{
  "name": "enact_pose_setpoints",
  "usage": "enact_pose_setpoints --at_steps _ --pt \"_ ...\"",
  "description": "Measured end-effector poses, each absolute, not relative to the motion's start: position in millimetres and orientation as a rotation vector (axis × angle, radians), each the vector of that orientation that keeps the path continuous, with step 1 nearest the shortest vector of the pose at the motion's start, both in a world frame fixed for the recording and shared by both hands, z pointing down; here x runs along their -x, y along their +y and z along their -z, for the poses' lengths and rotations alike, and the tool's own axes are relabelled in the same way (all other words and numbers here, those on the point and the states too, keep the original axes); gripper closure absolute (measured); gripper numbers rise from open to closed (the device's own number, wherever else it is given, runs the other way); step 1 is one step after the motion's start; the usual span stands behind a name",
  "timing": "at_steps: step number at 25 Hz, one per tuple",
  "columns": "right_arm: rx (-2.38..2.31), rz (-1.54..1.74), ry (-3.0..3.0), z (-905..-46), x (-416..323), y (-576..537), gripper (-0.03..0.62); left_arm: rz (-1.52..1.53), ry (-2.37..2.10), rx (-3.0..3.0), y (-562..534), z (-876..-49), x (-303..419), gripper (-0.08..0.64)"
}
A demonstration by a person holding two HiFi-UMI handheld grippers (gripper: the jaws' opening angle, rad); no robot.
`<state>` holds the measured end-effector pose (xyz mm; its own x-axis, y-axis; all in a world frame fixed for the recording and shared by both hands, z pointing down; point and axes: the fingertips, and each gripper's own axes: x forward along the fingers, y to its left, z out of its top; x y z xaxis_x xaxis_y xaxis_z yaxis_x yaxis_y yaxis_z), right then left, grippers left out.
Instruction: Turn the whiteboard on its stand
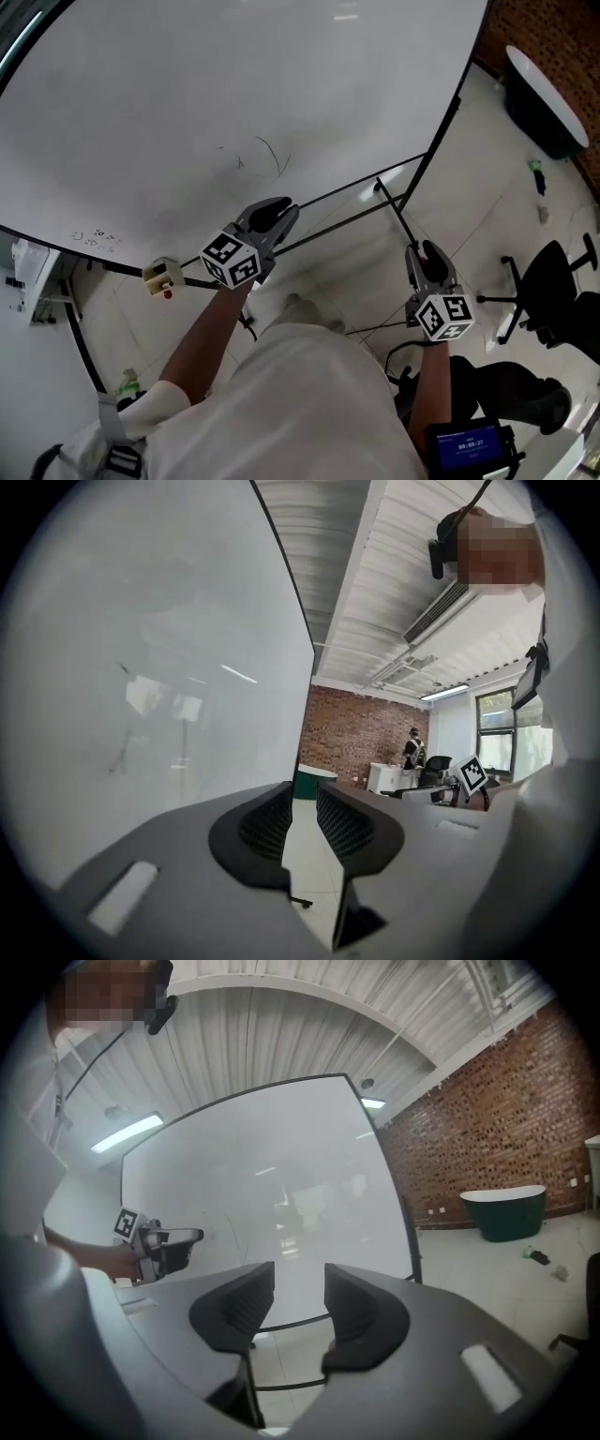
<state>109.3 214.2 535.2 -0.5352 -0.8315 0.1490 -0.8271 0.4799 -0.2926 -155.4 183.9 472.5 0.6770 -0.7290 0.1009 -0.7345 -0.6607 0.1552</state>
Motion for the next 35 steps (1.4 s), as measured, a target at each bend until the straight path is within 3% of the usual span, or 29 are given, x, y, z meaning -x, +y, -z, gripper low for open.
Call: enact_pose_setpoints --at_steps 4,17,22,35 --pt "1.616 0.512 2.639 -542 -148 214 0.391 -0.081 -1.048 -2.730 178 -481 93 0.460" --pt "1.773 0.481 2.519 -550 -219 165 0.407 -0.363 -0.561 -2.857 137 -511 -40 0.443" --pt "1.833 0.459 2.556 -539 -242 154 0.470 -0.309 -0.475 -2.836 97 -506 -65 0.445" --pt "1.946 0.560 2.400 -537 -358 124 0.471 -0.210 -0.447 -2.834 29 -515 -150 0.466"
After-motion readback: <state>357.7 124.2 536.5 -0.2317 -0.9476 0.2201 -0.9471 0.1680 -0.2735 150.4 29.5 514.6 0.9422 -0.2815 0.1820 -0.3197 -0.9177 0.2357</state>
